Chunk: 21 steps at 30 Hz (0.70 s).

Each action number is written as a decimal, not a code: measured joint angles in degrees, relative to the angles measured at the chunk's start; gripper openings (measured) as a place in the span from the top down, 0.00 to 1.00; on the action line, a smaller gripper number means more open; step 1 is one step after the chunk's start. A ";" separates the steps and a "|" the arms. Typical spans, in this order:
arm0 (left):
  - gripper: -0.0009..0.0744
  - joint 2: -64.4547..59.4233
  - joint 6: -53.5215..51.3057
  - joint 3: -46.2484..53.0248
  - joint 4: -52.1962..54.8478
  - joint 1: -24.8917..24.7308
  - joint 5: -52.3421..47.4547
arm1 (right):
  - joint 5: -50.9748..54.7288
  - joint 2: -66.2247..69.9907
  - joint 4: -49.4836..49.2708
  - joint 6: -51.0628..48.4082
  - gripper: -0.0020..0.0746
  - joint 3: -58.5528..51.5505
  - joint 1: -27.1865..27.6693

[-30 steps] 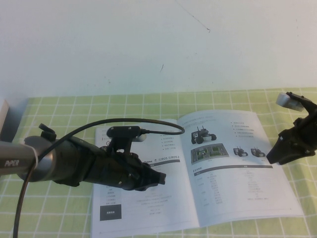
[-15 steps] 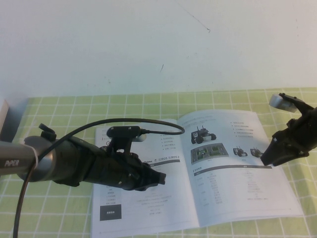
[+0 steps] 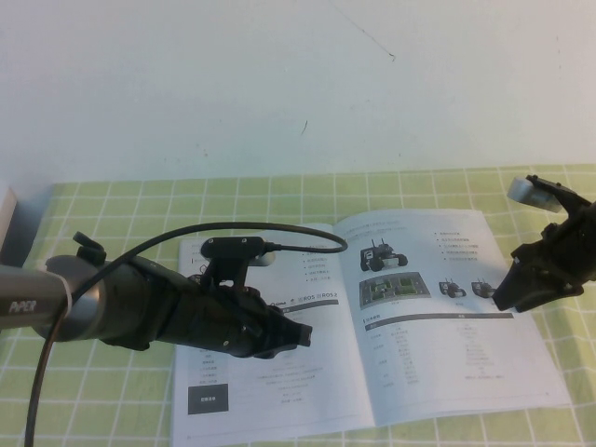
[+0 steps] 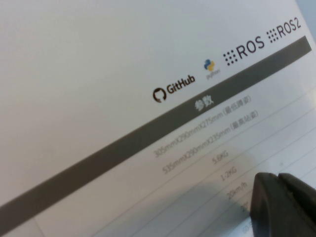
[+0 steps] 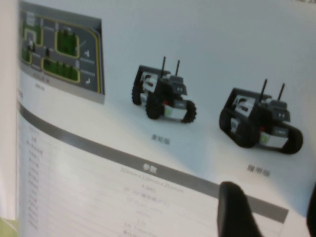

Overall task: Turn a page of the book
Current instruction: Open the closed book

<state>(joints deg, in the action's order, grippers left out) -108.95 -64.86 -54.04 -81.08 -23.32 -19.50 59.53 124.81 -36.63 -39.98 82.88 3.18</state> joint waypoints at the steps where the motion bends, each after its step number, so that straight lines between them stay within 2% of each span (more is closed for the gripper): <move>1: 0.99 0.00 0.00 0.00 0.00 0.00 0.00 | 0.00 0.00 0.04 -0.01 0.55 0.00 0.00; 21: 0.99 0.00 0.00 0.00 0.00 0.00 0.00 | 0.00 -1.07 3.51 1.45 0.55 2.37 -0.08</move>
<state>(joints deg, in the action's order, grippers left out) -108.95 -64.86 -54.04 -81.08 -23.32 -19.50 59.53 123.75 -33.12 -38.54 85.25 3.10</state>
